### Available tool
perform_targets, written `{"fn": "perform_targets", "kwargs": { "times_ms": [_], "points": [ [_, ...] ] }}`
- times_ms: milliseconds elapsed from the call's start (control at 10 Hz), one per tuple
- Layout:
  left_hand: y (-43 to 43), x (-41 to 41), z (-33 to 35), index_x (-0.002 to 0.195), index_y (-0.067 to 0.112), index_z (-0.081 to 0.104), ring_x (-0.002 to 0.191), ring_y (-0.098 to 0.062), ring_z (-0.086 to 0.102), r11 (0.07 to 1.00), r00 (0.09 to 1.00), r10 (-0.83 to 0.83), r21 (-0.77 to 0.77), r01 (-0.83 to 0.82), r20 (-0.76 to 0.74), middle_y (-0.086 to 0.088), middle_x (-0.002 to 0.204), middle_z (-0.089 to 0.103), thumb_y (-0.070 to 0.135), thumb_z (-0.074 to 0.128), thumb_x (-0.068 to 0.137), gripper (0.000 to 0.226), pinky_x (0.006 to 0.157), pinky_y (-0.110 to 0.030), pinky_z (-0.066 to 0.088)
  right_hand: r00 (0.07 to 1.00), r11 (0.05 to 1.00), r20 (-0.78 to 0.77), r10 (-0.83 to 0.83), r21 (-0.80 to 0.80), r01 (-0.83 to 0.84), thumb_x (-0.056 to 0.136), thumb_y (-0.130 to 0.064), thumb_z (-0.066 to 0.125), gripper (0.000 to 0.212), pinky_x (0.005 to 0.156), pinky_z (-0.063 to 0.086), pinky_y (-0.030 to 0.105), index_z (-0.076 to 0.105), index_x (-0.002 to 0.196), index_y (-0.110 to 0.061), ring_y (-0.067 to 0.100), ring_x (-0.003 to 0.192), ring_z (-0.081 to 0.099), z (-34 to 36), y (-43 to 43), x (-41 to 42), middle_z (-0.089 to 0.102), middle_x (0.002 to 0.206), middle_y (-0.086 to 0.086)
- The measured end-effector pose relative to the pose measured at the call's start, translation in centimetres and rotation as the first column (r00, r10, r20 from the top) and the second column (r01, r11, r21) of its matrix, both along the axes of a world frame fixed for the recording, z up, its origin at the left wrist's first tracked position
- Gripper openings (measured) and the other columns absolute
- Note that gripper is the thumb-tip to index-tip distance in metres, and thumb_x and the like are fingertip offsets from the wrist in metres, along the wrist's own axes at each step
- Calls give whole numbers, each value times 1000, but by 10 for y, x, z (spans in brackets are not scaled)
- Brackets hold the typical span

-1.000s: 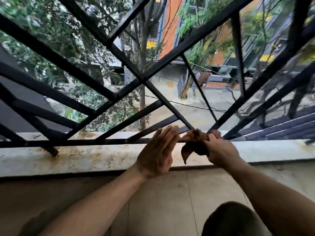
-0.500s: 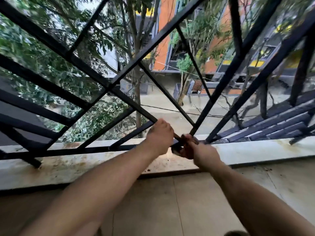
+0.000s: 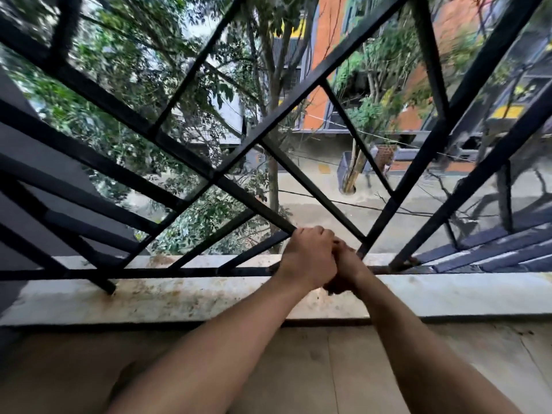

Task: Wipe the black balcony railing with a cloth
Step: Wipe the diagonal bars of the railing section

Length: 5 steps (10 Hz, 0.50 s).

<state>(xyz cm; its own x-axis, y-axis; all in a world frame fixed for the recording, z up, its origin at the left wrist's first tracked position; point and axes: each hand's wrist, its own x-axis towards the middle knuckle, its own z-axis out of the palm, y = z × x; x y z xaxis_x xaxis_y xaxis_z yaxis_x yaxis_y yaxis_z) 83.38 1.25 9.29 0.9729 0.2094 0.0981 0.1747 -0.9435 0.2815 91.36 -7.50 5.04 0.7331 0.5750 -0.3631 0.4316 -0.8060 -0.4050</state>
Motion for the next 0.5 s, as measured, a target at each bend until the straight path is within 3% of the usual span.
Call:
{"fn": "perform_targets", "kwargs": {
  "times_ms": [100, 200, 300, 400, 500],
  "points": [
    [12, -7, 18, 109, 16, 67, 97, -25, 60, 988, 970, 126, -119, -103, 207, -6, 106, 67, 34, 31, 87, 46, 91, -37, 47, 1000, 985, 3, 30, 169, -30, 98, -14, 64, 58, 112, 31, 33, 41, 148, 4, 34, 142, 43, 32, 24, -14, 43, 154, 21],
    [34, -17, 49, 102, 13, 68, 100, -28, 60, 992, 984, 95, 67, -106, 150, -8, 105, 69, 42, 32, 93, 47, 99, -40, 41, 963, 992, 243, 115, 24, -124, 91, -45, 71, 86, 112, 34, 37, 25, 157, -13, 35, 140, 43, 33, 23, -17, 32, 159, 18],
    [37, -24, 62, 103, 13, 67, 101, -28, 60, 987, 989, 117, 105, -126, 87, -9, 106, 69, 45, 38, 97, 44, 98, -40, 42, 954, 990, 279, 112, -117, -83, 93, -48, 66, 81, 110, 39, 36, 26, 154, -13, 30, 137, 46, 35, 26, -24, 35, 155, 14],
    [46, -19, 86, 124, 14, 61, 126, -30, 50, 967, 983, 178, 197, -164, -54, -10, 133, 59, 53, 42, 100, 50, 108, -40, 34, 933, 954, 215, 289, 11, -298, 103, -20, 51, 49, 97, 44, 12, 39, 147, 0, 4, 123, 55, 59, 67, -46, 44, 154, 8],
    [51, -14, 109, 144, 12, 48, 147, -32, 29, 933, 936, 201, 346, -95, -287, -11, 157, 38, 61, 36, 100, 67, 119, -48, 17, 975, 953, 64, 214, 203, -223, 108, -12, 44, 33, 108, 33, 20, 50, 139, -5, 11, 137, 47, 83, 91, -48, 46, 154, 4]
  ]
}}
